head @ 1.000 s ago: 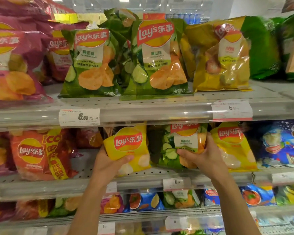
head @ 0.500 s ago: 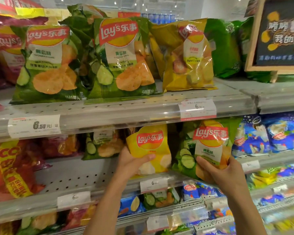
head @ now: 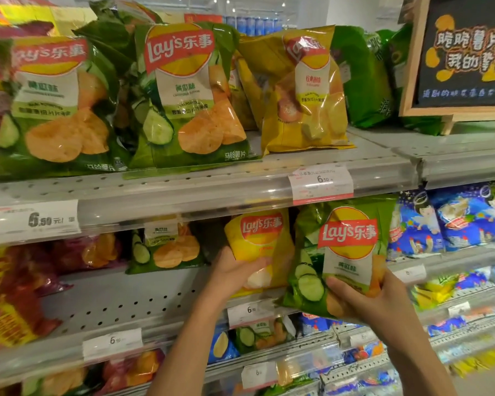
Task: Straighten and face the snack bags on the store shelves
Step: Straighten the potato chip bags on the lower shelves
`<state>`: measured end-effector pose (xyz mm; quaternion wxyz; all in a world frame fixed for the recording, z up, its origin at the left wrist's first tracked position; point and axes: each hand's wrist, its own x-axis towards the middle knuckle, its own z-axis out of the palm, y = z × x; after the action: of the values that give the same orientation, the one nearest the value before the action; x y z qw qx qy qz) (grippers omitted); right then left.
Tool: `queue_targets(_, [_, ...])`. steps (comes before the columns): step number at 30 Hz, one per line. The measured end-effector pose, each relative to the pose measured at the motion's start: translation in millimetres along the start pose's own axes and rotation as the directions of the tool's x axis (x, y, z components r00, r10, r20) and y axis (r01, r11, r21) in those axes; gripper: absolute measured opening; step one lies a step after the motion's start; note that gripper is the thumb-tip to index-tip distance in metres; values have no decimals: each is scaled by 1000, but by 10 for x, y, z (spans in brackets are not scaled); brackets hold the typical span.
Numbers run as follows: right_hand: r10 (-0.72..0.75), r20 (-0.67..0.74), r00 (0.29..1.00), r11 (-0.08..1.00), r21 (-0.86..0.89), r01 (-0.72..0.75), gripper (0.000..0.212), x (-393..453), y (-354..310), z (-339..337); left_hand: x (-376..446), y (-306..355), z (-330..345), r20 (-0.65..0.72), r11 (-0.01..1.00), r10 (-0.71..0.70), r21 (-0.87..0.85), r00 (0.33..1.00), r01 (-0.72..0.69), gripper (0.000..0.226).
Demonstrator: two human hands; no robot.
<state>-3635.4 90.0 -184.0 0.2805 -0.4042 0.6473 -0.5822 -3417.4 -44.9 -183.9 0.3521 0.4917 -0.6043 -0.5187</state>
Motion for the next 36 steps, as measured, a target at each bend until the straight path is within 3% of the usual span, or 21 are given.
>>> queue_targets(3, [7, 122, 993, 1000, 20, -9, 69, -78, -60, 227, -187, -57, -165, -59, 984, 47, 174, 997, -36, 42])
queue_targets(5, [-6, 187, 982, 1000, 18, 3, 70, -130, -101, 423, -350, -165, -354, -201, 935, 78, 356, 976, -2, 54])
queue_targets(10, [-62, 277, 959, 998, -10, 67, 67, -266, -189, 1023, -829, -456, -870, -483, 766, 388, 643, 785, 17, 38])
queue_targets(13, [-63, 333, 941, 998, -6, 69, 61, -314, -231, 1372, -1016, -641, -1147, -560, 709, 391, 689, 730, 149, 37])
queue_targets(18, [-114, 380, 918, 993, 30, 111, 59, -326, -301, 1850, -1209, -884, -1399, -572, 691, 459, 711, 680, 132, 48])
queue_targets(23, [-148, 317, 937, 989, 75, 131, 55, -252, -335, 2162, -1256, -1036, -1490, -551, 659, 513, 744, 658, 110, 41])
queue_targets(28, [-160, 360, 919, 987, 89, 137, 55, -255, -336, 2430, -1247, -1127, -1519, -553, 656, 547, 750, 628, 89, 39])
queue_targets(36, [-89, 461, 883, 992, -35, 118, 75, -216, -318, 2573, -1260, -1181, -1593, -492, 597, 597, 800, 634, 59, 33])
